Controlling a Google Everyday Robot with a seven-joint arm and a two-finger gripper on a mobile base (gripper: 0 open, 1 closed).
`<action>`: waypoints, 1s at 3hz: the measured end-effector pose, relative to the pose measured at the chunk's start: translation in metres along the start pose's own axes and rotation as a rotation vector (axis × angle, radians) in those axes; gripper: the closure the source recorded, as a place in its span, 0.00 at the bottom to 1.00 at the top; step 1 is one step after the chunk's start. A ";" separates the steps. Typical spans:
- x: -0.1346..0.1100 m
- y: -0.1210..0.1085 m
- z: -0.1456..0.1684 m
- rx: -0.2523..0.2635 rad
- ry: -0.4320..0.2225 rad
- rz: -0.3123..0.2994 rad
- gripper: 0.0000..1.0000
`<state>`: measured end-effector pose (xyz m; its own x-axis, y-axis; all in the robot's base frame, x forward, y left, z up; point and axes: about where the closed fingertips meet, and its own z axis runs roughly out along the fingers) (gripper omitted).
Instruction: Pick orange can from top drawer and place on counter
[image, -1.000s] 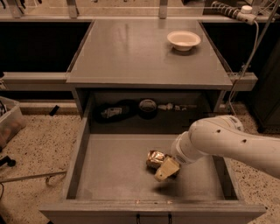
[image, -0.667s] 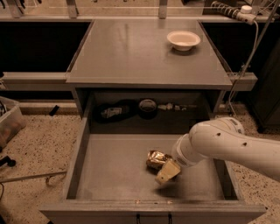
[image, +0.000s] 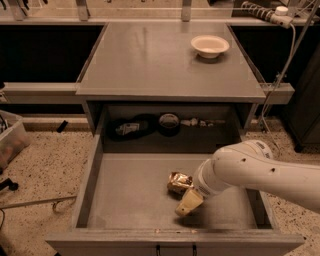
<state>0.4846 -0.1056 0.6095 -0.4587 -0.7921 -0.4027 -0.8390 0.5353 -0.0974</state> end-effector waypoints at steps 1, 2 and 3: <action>0.000 0.000 0.000 0.000 0.000 0.000 0.19; 0.000 0.000 0.000 0.000 0.000 0.000 0.42; -0.002 0.000 -0.002 -0.012 -0.002 0.004 0.65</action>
Offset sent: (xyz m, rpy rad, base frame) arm 0.0000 0.0000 0.0000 0.0000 0.0000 0.0000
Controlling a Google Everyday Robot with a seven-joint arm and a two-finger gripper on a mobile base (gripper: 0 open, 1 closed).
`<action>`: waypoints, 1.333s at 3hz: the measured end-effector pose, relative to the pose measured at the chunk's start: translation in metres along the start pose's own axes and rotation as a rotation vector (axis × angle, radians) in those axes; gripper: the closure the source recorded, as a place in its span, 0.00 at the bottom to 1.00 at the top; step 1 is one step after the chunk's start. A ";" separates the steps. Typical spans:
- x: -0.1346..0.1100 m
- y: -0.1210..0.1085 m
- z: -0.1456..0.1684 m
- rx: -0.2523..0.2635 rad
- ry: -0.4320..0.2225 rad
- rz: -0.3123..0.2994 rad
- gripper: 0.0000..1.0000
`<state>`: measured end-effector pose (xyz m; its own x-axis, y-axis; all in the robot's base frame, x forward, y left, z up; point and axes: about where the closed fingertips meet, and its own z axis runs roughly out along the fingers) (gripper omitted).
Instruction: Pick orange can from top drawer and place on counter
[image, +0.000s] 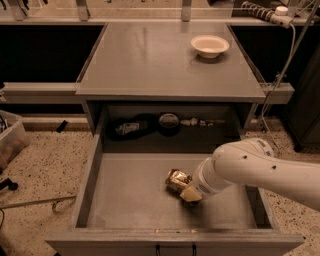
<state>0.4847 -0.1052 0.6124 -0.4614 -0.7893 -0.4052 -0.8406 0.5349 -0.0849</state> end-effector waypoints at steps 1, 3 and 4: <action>-0.023 -0.004 -0.021 -0.045 -0.029 -0.011 0.89; -0.164 -0.005 -0.128 -0.135 -0.138 -0.208 1.00; -0.231 -0.009 -0.180 -0.105 -0.175 -0.289 1.00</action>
Offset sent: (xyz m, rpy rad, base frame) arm 0.0526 0.1006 0.2151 0.1727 -0.0198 0.3284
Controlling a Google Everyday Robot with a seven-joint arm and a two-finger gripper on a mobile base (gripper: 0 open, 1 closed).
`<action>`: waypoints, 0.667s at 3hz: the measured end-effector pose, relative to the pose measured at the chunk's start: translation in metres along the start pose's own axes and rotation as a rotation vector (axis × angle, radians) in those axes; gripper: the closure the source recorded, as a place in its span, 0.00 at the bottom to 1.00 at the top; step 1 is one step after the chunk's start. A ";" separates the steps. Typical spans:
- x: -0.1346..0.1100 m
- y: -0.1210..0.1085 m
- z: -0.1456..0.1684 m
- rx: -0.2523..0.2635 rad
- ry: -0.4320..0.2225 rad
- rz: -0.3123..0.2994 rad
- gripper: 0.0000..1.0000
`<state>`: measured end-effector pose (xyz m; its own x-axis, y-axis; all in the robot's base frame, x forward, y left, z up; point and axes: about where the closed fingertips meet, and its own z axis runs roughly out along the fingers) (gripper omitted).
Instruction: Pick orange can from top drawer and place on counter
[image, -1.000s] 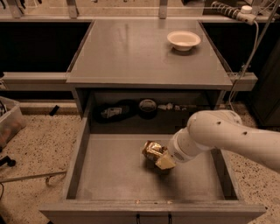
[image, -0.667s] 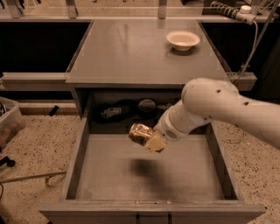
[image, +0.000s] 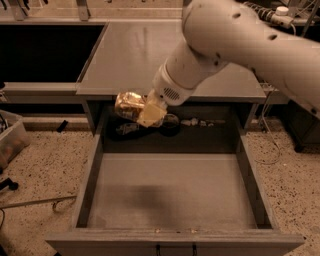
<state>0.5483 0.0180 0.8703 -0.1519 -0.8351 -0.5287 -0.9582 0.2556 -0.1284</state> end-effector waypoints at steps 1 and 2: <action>-0.017 -0.005 -0.010 0.013 -0.023 -0.017 1.00; -0.016 -0.004 -0.010 0.012 -0.020 -0.017 1.00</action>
Offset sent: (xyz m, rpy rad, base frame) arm 0.0078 0.0090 0.0198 0.0082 -0.0317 0.0118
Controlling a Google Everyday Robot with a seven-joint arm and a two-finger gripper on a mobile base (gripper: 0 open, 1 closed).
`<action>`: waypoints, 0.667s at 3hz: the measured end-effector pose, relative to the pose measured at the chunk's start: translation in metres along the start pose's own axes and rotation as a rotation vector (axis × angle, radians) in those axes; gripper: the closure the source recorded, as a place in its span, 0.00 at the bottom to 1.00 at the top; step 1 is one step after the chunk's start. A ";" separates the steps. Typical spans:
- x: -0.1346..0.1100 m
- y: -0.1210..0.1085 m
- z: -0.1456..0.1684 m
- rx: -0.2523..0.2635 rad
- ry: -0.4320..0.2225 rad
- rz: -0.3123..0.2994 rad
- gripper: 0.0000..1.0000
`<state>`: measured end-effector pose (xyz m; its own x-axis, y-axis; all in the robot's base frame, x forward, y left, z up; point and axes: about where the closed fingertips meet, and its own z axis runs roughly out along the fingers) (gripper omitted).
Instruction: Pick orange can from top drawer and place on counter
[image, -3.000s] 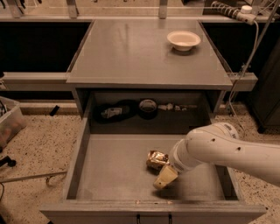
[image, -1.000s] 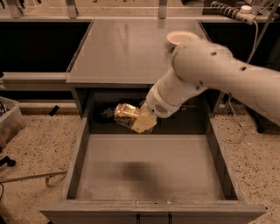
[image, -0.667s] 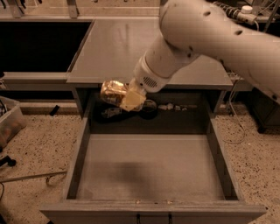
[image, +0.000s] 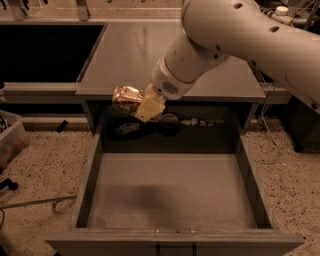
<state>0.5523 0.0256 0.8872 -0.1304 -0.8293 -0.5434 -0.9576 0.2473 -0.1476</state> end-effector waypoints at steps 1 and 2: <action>-0.010 -0.032 -0.007 0.050 0.000 0.003 1.00; -0.028 -0.099 -0.020 0.166 0.013 0.022 1.00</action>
Offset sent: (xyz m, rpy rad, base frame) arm 0.1841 -0.0278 0.1014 -0.0571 -0.2639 -0.2308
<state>0.6460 0.0144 0.9333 -0.1548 -0.8289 -0.5375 -0.8991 0.3437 -0.2712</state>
